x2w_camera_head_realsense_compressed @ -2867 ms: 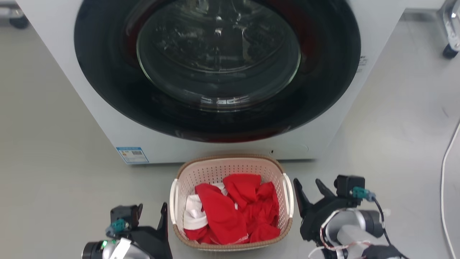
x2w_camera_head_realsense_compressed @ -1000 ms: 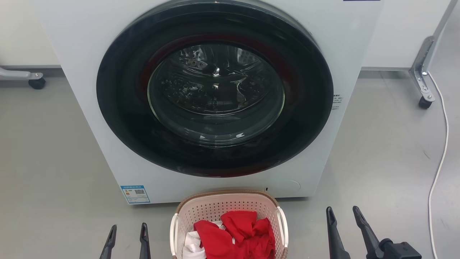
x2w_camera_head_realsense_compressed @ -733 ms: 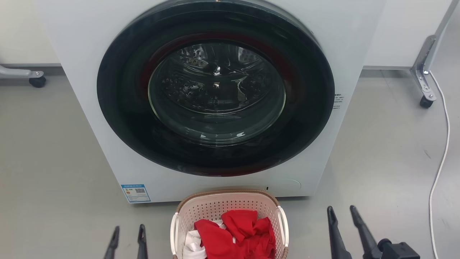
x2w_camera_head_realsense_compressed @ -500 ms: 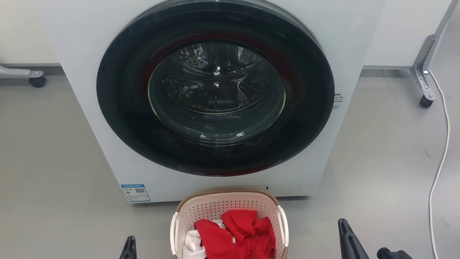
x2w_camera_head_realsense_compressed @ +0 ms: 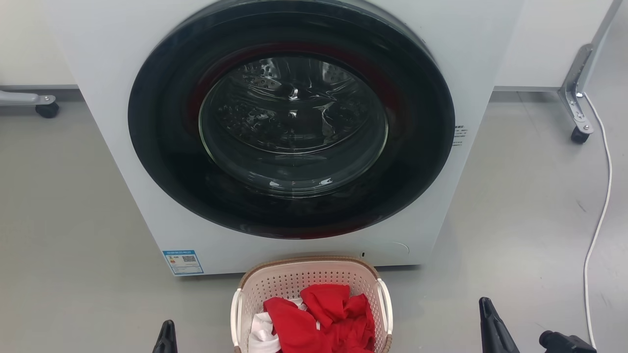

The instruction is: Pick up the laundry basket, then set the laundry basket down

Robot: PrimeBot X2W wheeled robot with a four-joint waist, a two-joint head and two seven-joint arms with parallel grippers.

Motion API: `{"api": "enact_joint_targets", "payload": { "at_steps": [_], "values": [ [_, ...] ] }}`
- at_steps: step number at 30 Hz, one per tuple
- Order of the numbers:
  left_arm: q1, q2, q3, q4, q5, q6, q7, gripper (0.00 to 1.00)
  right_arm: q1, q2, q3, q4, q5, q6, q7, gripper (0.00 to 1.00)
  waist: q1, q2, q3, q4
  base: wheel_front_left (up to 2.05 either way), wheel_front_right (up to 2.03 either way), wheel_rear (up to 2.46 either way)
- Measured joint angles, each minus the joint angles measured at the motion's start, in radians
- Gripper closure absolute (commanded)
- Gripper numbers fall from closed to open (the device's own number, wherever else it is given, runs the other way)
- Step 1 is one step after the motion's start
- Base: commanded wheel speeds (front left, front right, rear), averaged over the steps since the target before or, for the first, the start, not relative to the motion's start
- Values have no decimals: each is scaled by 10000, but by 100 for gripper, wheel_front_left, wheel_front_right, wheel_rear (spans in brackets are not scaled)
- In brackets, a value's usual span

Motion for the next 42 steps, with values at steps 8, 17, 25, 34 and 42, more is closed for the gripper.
{"api": "enact_joint_targets", "payload": {
  "at_steps": [8, 17, 25, 34, 42],
  "values": [
    [-223, -27, 219, 167, -1177, -180, 286, 100, -199, 61, -382, 134, 1083, 207, 313, 100, 1, 0, 28, -28, 0, 0, 0],
    [-545, -81, 539, 407, -2869, -495, 786, 100, -418, 115, -945, 407, 2635, 454, 792, 100, 1, 0, 68, -71, 0, 0, 0],
    [-775, -104, 759, 577, -3916, -708, 1070, 100, -629, 165, -1317, 562, 3708, 706, 1072, 100, 1, 0, 96, -99, 0, 0, 0],
    [-1073, -157, 984, 738, -5150, -955, 1407, 100, -802, 226, -1730, 757, 4884, 901, 1417, 100, 1, 0, 127, -132, 0, 0, 0],
    [-1313, -182, 1181, 895, -6268, -1145, 1678, 100, -918, 265, -2090, 943, 5892, 1118, 1687, 100, 1, 0, 154, -161, 0, 0, 0]
  ]
}}
